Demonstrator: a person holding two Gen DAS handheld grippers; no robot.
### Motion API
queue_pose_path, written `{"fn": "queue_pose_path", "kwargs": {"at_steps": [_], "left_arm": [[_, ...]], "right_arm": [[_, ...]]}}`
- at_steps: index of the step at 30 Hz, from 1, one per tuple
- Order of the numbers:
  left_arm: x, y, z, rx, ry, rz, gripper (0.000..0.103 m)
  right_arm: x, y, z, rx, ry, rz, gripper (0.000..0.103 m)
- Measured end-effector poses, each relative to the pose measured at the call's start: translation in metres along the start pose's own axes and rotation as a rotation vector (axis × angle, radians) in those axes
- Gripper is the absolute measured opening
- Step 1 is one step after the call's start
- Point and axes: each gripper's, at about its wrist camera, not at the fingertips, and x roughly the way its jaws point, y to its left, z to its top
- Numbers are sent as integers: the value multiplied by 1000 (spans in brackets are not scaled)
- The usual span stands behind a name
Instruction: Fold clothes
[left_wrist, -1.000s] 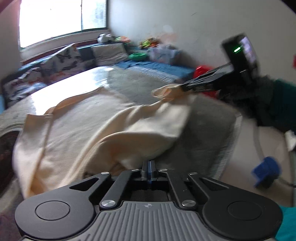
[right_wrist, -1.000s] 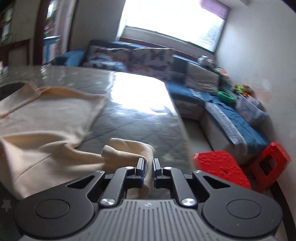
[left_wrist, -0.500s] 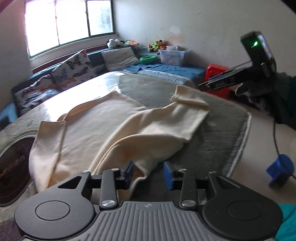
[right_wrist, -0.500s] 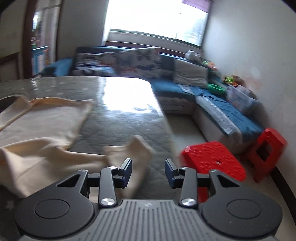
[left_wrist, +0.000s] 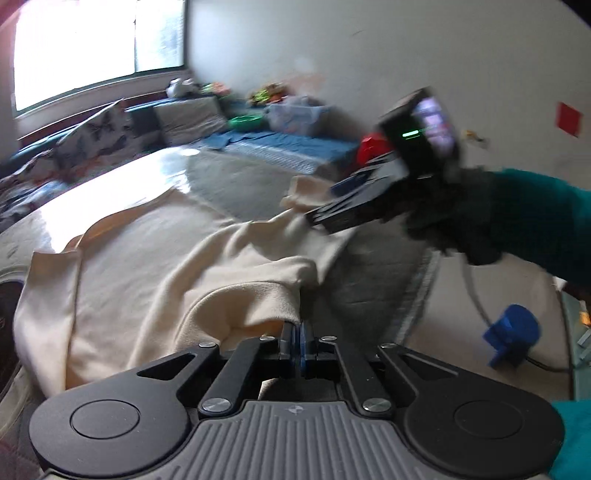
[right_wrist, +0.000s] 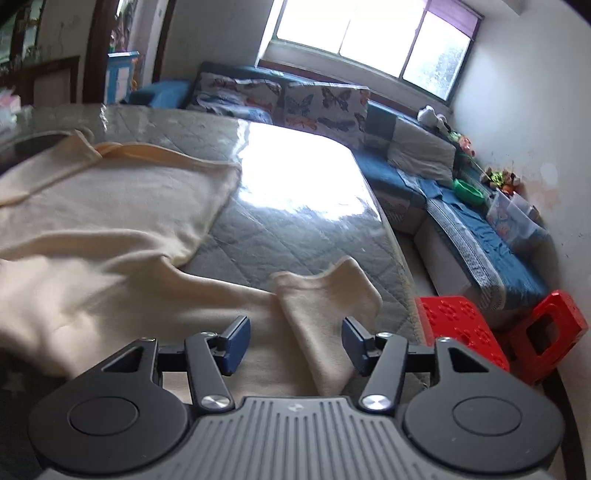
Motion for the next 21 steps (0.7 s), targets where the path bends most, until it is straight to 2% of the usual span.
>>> {"fn": "queue_pose_path", "kwargs": {"at_steps": [4,7,11,13,17,21], "left_arm": [[2,-4,-8,17,39,-37,2],[5,-4,-16,18,74,-52,4],[-7,-5,-19,37,50,-87,5],[-14,-5,-17,40,24,-74,5],[-18,4,-11,28,0,35,7],[-6,9,-11,60,20,141,25]], "right_arm": [[7,-13,-1,26,13,-36,60],[8,-31,-5,56,23,-129,60],[4,-61,-14,159,49,-225,60],[-1,-74,-19,195,55,-260,61],[-19,-81,-24,202,34,-243,61],[-39,-64,-19,154,-8,-134,61]]}}
